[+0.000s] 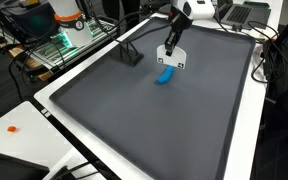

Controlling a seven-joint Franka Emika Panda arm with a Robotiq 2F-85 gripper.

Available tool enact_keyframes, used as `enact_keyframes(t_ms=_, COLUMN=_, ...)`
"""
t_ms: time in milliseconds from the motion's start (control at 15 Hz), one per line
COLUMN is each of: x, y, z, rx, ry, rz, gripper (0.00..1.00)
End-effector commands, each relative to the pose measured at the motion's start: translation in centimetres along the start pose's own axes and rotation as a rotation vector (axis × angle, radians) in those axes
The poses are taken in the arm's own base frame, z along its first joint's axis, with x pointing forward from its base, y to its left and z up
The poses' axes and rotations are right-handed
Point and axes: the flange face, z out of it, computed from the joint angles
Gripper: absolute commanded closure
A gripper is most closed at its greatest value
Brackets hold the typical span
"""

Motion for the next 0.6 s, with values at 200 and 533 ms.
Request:
enact_keyframes(t_ms=200, x=0.3, y=0.4, z=1.8, rx=-0.012, ry=0.008, rz=-0.02, gripper=0.99)
enact_keyframes(t_ms=533, x=0.6, y=0.4, z=3.1, rx=-0.013, ry=0.002, rz=-0.028, gripper=0.99)
